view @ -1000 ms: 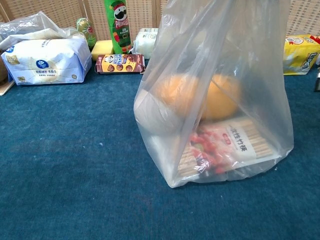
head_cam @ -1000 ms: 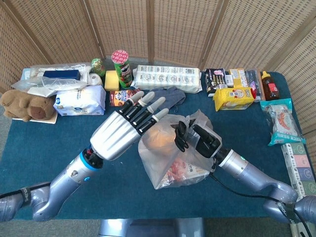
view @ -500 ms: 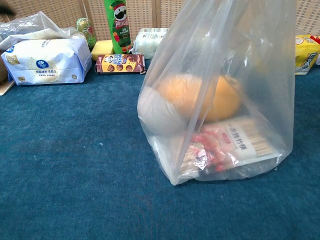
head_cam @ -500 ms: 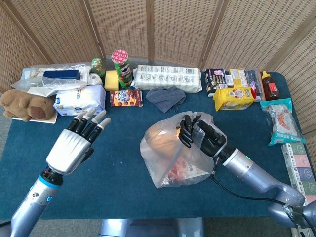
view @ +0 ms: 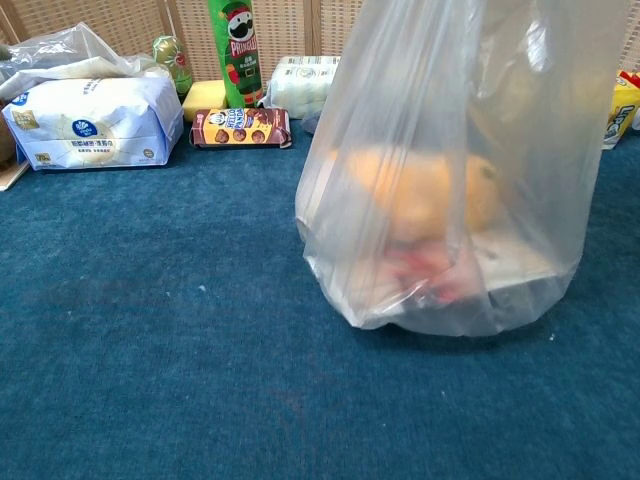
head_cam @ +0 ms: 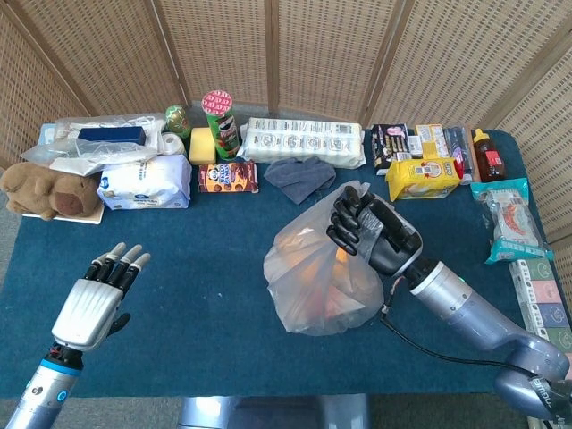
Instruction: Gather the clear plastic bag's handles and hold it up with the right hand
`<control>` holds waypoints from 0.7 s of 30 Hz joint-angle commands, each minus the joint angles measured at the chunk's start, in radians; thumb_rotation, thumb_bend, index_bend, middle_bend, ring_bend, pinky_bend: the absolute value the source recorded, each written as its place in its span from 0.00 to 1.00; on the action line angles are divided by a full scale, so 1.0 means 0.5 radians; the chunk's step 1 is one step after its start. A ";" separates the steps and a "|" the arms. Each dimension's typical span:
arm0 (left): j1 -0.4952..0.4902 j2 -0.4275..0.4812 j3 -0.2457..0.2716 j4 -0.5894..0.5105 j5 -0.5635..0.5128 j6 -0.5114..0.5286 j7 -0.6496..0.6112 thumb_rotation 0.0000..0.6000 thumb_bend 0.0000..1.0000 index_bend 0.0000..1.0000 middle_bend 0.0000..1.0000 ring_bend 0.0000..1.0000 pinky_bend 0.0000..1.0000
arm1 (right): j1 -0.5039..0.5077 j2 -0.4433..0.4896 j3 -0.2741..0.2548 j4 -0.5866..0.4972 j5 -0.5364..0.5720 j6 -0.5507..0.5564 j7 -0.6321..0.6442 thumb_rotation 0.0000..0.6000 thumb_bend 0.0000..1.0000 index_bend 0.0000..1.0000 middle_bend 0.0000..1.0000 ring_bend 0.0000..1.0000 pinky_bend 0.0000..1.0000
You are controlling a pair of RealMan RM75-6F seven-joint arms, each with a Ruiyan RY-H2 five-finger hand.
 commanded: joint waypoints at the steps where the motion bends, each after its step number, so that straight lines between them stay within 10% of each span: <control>1: 0.069 -0.050 0.027 0.044 0.017 0.032 -0.043 1.00 0.09 0.06 0.09 0.00 0.16 | -0.025 0.041 0.067 0.008 -0.035 0.053 0.156 0.85 0.22 0.60 0.69 0.74 0.79; 21: 0.284 -0.131 0.076 0.088 -0.071 -0.059 -0.029 1.00 0.09 0.06 0.09 0.00 0.16 | -0.022 0.023 0.326 0.064 0.125 0.050 0.377 0.91 0.22 0.60 0.67 0.72 0.78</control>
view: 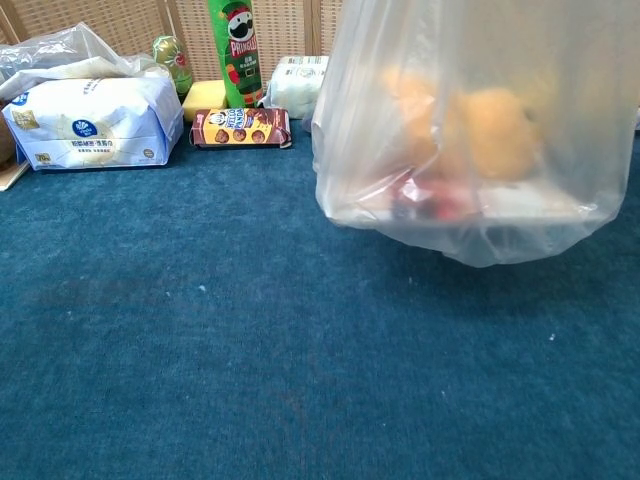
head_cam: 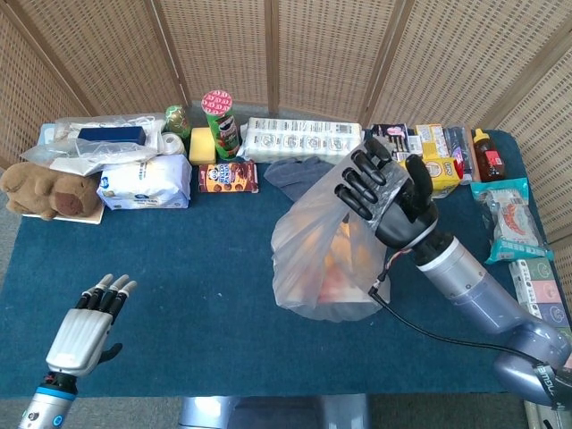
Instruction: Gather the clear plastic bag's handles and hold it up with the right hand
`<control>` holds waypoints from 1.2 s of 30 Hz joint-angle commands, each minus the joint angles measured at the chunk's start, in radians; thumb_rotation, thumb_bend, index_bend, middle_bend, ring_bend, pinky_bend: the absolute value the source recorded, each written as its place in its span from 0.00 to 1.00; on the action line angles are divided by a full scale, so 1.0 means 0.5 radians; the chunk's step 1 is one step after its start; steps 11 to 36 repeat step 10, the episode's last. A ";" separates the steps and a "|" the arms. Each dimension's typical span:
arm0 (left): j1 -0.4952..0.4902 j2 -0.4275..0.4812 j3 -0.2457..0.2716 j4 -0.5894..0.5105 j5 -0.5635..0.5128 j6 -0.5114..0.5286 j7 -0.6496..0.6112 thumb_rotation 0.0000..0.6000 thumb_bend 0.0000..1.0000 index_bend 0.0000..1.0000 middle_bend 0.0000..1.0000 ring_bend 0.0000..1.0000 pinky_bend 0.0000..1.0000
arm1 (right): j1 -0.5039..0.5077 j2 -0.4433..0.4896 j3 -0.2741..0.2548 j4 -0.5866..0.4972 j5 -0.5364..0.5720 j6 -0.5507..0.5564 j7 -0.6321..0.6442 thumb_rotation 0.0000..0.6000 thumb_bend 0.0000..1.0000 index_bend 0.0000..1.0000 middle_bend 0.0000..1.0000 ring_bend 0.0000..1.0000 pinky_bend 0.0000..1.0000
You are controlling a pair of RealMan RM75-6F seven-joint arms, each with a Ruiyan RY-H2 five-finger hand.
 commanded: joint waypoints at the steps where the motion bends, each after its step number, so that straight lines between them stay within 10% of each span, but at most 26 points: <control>1: 0.007 -0.007 -0.011 -0.001 -0.016 -0.022 0.011 1.00 0.09 0.06 0.09 0.00 0.16 | -0.006 -0.010 0.015 0.015 -0.001 -0.006 0.005 0.90 0.22 0.60 0.67 0.72 0.78; 36: 0.023 -0.030 -0.050 0.002 -0.054 -0.078 0.000 1.00 0.09 0.06 0.09 0.00 0.16 | -0.010 -0.043 0.044 0.038 -0.038 -0.031 0.017 0.91 0.22 0.60 0.67 0.72 0.78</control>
